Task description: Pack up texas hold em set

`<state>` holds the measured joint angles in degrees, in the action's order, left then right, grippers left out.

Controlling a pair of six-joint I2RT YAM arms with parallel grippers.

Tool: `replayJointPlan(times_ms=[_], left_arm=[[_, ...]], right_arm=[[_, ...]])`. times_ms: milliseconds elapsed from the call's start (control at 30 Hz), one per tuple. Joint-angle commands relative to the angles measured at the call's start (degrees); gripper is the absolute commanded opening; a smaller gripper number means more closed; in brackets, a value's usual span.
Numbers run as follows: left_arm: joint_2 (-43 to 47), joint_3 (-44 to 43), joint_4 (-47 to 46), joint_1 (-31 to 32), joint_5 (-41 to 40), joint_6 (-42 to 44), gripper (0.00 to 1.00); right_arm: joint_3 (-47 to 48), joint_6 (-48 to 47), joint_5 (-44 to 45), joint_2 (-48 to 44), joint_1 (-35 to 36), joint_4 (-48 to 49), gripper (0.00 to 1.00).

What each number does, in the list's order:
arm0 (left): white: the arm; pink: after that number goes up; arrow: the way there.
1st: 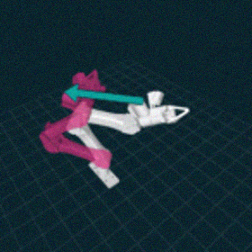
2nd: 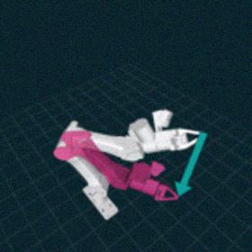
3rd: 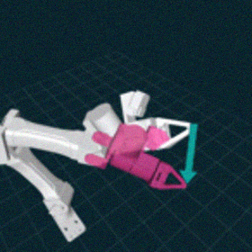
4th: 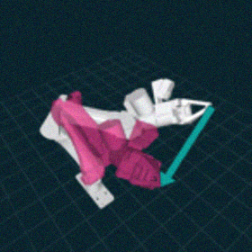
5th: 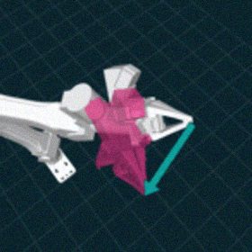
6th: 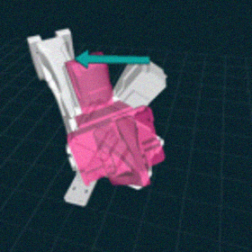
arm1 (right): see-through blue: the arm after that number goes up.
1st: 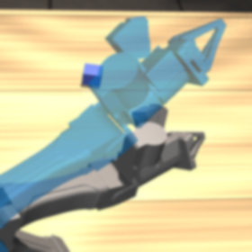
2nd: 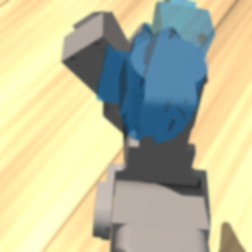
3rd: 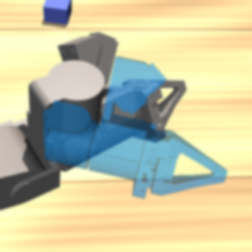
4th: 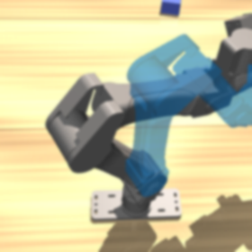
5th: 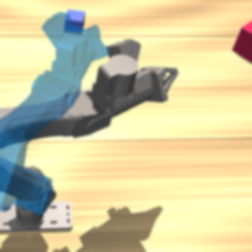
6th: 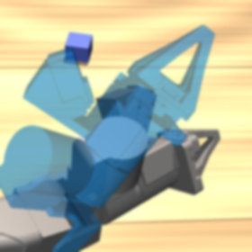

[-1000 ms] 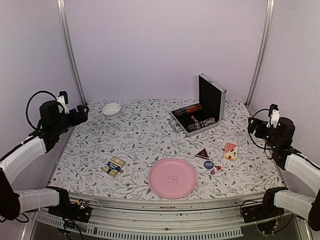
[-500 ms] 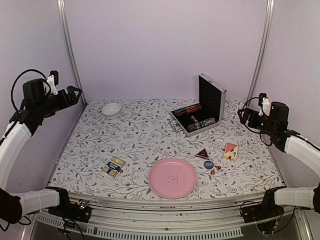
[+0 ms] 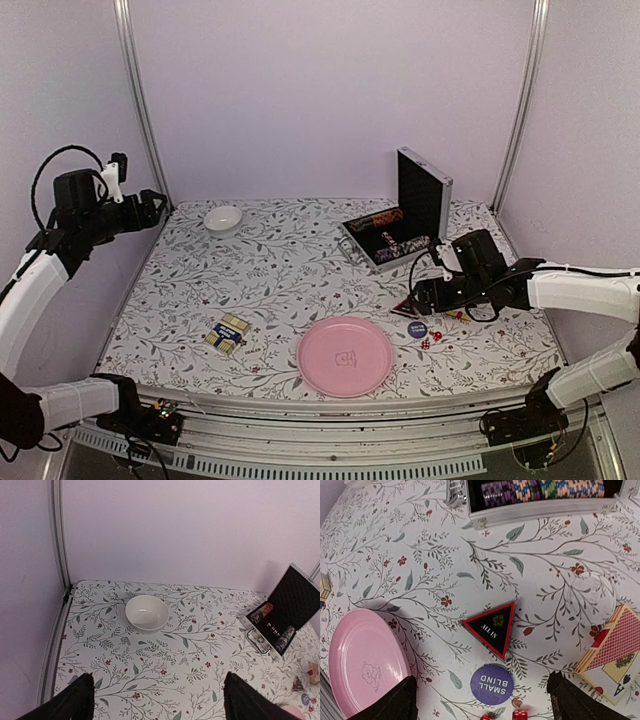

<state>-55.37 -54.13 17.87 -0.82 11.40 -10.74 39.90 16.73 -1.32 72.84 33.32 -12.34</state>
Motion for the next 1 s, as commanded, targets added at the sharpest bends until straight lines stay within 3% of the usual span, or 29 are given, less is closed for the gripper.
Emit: replayJointPlan(times_ms=[0,200,433,967], left_arm=[[1.1,1.1,-3.7,-0.7,-3.9,3.0,0.87],[2.7,3.3,-4.6,-0.7,2.0,0.6,0.84],[2.8,4.0,-4.1,-0.7,2.4,0.2,0.82],[1.3,3.6,-3.6,-0.7,1.6,0.4,0.81]], right_arm=[[4.1,5.4,6.3,6.0,5.2,-11.1,0.90],[8.6,10.8,8.4,11.2,10.8,-17.9,0.90],[13.5,15.0,10.3,16.0,10.9,-23.4,0.87],[18.8,11.4,9.7,24.6,7.6,-25.1,0.72]])
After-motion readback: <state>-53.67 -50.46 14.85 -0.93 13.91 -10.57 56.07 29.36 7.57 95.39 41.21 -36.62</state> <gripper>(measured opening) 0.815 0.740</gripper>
